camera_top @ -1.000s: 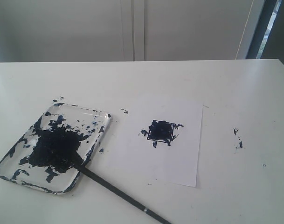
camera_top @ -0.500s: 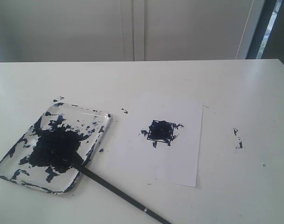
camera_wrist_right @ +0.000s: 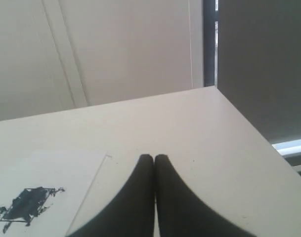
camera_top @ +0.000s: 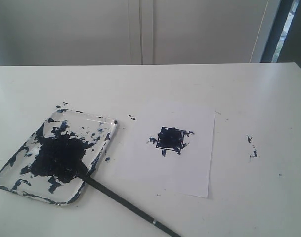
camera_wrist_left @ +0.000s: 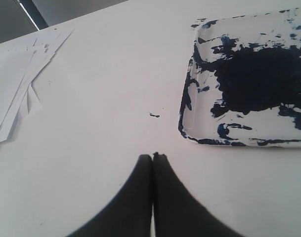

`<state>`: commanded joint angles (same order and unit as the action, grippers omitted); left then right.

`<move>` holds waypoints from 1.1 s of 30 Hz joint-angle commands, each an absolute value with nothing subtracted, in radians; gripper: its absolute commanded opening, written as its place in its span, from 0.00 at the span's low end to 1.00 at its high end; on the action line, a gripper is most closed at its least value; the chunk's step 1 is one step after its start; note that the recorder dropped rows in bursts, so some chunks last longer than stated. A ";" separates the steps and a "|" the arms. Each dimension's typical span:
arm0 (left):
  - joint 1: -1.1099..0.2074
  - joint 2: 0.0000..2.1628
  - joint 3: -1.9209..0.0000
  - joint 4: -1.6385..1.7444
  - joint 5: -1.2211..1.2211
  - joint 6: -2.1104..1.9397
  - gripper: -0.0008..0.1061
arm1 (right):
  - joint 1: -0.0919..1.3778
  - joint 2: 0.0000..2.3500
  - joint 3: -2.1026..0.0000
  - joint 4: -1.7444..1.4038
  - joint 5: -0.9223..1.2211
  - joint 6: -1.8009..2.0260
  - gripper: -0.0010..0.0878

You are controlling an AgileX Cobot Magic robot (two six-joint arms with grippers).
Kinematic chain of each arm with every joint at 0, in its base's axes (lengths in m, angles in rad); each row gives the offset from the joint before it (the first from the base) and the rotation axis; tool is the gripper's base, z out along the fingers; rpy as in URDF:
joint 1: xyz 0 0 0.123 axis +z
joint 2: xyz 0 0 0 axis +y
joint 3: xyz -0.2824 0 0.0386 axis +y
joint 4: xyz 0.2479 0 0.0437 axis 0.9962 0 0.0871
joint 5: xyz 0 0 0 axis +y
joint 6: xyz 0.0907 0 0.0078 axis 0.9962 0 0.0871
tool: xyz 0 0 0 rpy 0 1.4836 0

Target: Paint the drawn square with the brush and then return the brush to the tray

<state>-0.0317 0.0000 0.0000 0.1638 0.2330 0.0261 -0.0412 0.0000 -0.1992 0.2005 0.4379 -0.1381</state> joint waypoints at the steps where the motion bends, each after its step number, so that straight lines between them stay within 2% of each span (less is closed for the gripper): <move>1: -0.032 0.000 0.000 0.164 0.233 0.026 0.01 | -0.041 0.000 -0.162 0.190 0.428 -0.138 0.01; 7: -0.032 0.000 0.000 0.164 0.233 0.026 0.01 | -0.041 0.000 0.000 0.189 0.326 -0.132 0.01; 33: -0.032 0.000 0.000 0.164 0.233 0.026 0.01 | -0.041 0.000 0.000 0.190 0.335 -0.082 0.01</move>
